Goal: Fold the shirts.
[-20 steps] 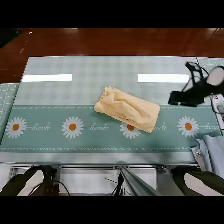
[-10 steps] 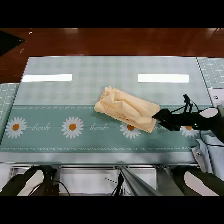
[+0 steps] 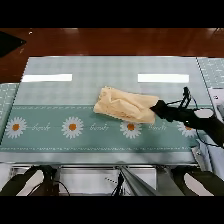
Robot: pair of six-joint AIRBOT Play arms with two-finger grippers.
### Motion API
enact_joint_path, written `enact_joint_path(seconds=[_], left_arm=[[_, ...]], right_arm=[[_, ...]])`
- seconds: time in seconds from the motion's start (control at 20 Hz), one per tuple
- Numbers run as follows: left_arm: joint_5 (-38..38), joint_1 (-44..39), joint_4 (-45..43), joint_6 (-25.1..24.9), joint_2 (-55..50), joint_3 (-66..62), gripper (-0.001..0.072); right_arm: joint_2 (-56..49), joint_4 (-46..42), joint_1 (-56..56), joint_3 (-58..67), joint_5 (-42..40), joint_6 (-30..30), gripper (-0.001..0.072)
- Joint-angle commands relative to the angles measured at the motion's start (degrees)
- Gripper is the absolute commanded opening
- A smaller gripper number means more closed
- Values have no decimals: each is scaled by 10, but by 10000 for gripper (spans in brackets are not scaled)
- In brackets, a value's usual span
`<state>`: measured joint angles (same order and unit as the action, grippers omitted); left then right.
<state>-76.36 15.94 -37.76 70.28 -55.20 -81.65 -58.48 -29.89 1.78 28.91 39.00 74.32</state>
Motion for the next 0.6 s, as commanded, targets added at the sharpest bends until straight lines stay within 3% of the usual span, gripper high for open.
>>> enact_joint_path(seconds=[0.0,0.15,0.25,0.4,0.55], left_arm=[[0,0,0,-3,-10,19,22],[14,0,0,-9,-22,63,22],[33,-1,0,-26,-30,98,22],[71,-18,0,-57,-42,148,21],[91,-46,0,-83,-53,180,22]], right_arm=[[86,-70,57,93,154,19,23],[170,-209,139,237,327,123,23],[201,-322,201,337,434,160,23],[212,-465,297,440,552,164,22],[209,-550,370,450,622,151,22]])
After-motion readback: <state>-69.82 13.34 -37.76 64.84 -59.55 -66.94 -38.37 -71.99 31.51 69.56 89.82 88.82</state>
